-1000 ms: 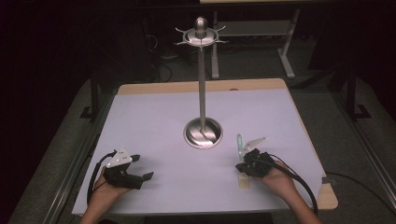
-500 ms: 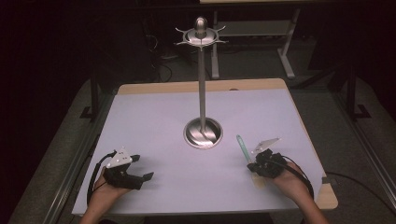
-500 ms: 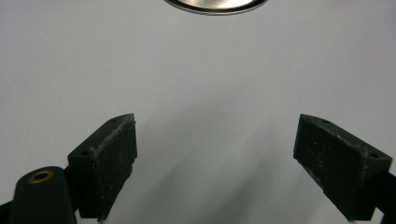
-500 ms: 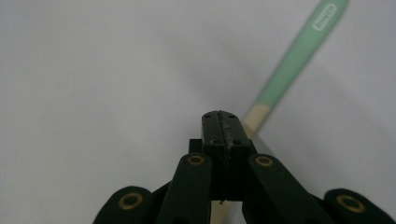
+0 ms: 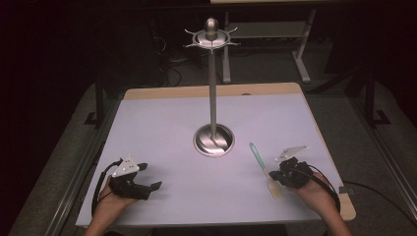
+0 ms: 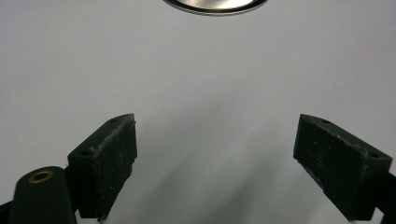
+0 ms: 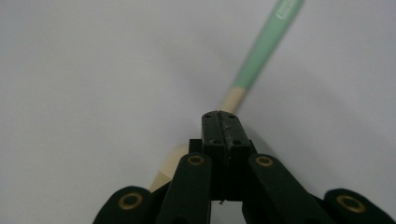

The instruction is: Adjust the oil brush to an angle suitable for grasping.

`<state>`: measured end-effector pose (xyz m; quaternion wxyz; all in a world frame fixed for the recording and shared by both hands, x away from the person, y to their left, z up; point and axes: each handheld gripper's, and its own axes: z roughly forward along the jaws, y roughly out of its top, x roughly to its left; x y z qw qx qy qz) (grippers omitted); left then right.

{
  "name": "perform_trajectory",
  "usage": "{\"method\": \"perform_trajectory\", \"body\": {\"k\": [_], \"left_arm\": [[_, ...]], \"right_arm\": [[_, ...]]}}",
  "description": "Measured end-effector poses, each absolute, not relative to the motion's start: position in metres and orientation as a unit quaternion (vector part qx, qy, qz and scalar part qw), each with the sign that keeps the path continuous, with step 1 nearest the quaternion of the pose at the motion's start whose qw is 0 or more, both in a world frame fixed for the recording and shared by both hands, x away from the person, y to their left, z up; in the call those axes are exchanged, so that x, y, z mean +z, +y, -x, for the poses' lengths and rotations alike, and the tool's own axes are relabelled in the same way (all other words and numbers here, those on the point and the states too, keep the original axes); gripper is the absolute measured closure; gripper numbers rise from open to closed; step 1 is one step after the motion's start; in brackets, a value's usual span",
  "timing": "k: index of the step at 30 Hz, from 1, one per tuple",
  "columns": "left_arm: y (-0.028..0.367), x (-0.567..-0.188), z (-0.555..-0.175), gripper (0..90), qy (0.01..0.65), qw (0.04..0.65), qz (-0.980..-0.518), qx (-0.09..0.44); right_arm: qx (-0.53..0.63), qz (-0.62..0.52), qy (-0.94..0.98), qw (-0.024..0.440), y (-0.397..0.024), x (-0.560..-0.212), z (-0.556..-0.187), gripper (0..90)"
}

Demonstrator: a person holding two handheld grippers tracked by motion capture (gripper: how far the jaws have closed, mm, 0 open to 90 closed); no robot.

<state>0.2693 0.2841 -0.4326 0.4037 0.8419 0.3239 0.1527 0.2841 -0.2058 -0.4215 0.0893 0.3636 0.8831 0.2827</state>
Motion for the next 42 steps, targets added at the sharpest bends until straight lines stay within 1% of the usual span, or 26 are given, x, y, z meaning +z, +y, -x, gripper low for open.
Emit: {"method": "perform_trajectory", "body": {"k": [7, 11, 22, 25, 30, 32, 35, 39, 42], "left_arm": [[0.284, -0.433, -0.268, 13.2, 0.327, 0.405, -0.841, 0.149], [0.285, -0.433, -0.269, 13.1, 0.327, 0.405, -0.841, 0.148], [0.284, -0.433, -0.269, 13.1, 0.324, 0.401, -0.844, 0.148], [0.284, -0.434, -0.269, 13.1, 0.324, 0.401, -0.844, 0.148], [0.284, -0.435, -0.270, 13.2, 0.327, 0.402, -0.843, 0.146], [0.284, -0.435, -0.270, 13.2, 0.327, 0.401, -0.843, 0.145], [0.283, -0.435, -0.270, 13.1, 0.322, 0.396, -0.848, 0.144], [0.282, -0.435, -0.270, 13.1, 0.323, 0.400, -0.846, 0.143], [0.282, -0.435, -0.270, 13.1, 0.323, 0.399, -0.846, 0.142]], "right_arm": [[0.277, -0.341, 0.896, 0.071, -0.184, -0.429, -0.281, 90.0], [0.268, -0.335, 0.901, 0.065, -0.180, -0.431, -0.276, 90.0], [0.242, -0.352, 0.900, 0.091, -0.198, -0.429, -0.267, 90.0], [0.231, -0.361, 0.897, 0.108, -0.209, -0.428, -0.269, 90.0], [0.232, -0.382, 0.888, 0.112, -0.224, -0.428, -0.273, 90.0], [0.236, -0.384, 0.887, 0.105, -0.226, -0.428, -0.274, 90.0], [0.246, -0.390, 0.882, 0.096, -0.227, -0.424, -0.276, 90.0], [0.254, -0.391, 0.879, 0.095, -0.227, -0.420, -0.282, 89.9], [0.258, -0.392, 0.878, 0.094, -0.226, -0.418, -0.288, 87.0]]}}
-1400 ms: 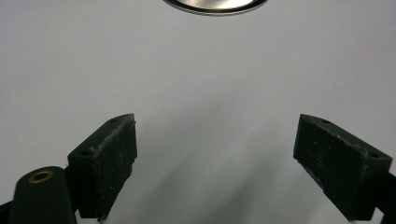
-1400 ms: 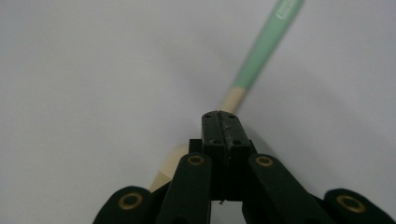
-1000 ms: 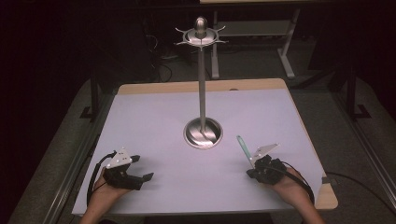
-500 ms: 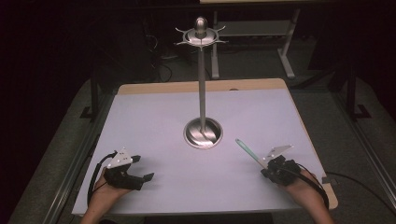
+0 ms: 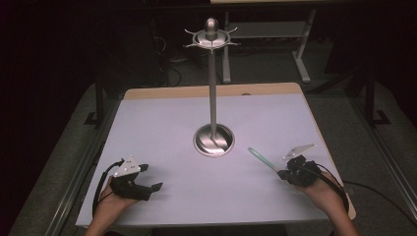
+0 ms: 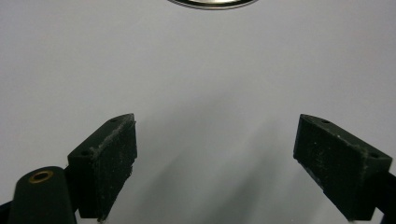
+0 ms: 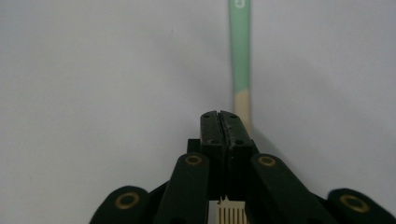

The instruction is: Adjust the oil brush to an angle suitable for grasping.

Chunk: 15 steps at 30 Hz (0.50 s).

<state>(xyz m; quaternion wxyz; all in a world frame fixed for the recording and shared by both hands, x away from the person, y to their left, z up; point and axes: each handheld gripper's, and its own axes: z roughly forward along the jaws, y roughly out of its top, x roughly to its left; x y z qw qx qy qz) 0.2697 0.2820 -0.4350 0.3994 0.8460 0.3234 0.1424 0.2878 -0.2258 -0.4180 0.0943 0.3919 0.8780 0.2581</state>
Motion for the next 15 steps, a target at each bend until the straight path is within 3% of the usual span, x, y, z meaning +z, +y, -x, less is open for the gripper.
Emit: {"method": "perform_trajectory", "body": {"k": [15], "left_arm": [[0.281, -0.435, -0.269, 13.1, 0.319, 0.400, -0.848, 0.140]], "right_arm": [[0.231, -0.394, 0.887, 0.073, -0.213, -0.401, -0.324, 77.3]]}}
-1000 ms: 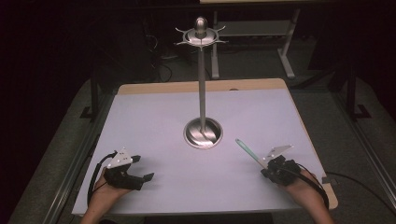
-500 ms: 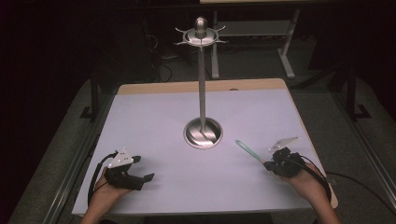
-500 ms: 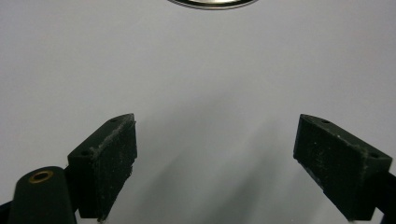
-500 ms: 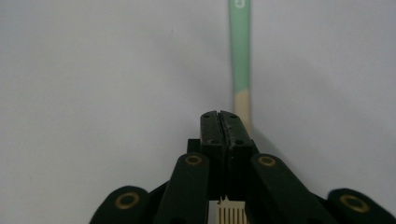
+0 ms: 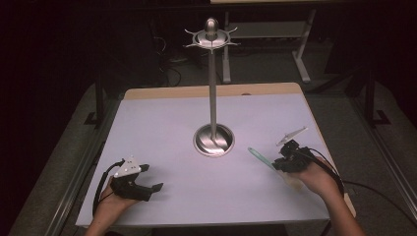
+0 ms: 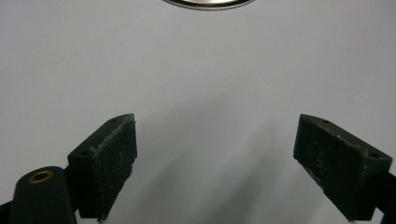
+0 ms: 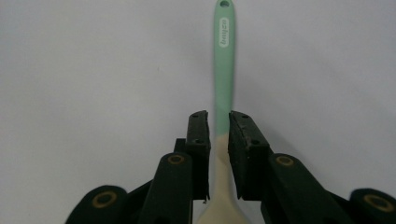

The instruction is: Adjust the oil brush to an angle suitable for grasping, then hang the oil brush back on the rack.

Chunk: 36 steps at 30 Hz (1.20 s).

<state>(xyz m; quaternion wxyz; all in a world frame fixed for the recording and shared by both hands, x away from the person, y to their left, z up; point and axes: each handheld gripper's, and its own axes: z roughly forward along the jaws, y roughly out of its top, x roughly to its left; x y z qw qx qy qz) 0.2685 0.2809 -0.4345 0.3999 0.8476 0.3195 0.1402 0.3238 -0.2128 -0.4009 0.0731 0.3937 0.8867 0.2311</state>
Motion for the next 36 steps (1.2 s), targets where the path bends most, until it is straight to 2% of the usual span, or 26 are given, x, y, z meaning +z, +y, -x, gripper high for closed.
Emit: {"method": "perform_trajectory", "body": {"k": [20, 36], "left_arm": [[0.279, -0.436, -0.271, 13.1, 0.320, 0.404, -0.847, 0.126], [0.279, -0.436, -0.270, 13.0, 0.318, 0.402, -0.849, 0.126]], "right_arm": [[0.159, -0.367, 0.916, 0.037, -0.184, -0.406, -0.372, 73.0], [0.117, -0.360, 0.926, 0.018, -0.167, -0.418, -0.385, 73.6]]}}
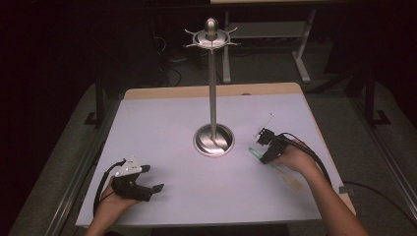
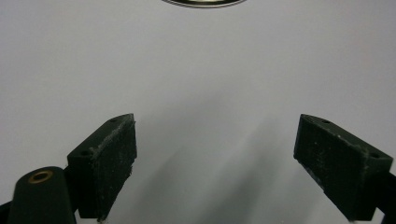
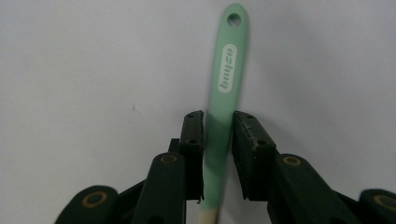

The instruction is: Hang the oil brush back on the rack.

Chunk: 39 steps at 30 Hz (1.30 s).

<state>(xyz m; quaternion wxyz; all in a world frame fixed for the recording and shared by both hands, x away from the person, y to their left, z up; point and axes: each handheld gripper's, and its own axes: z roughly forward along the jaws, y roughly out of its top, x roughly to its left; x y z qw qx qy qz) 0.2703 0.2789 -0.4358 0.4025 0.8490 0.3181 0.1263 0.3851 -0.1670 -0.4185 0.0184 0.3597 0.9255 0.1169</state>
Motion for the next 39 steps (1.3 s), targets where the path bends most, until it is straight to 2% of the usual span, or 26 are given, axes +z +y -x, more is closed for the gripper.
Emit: {"method": "perform_trajectory", "body": {"k": [22, 32, 39], "left_arm": [[0.278, -0.437, -0.271, 13.1, 0.315, 0.398, -0.853, 0.124], [0.280, -0.436, -0.270, 13.3, 0.314, 0.395, -0.854, 0.124], [0.279, -0.436, -0.271, 13.3, 0.313, 0.396, -0.854, 0.123]], "right_arm": [[0.031, -0.371, 0.928, -0.008, -0.147, -0.417, -0.401, 77.5], [0.036, -0.365, 0.930, -0.002, -0.149, -0.417, -0.400, 78.4], [0.079, -0.372, 0.925, -0.002, -0.160, -0.409, -0.399, 78.3]]}}
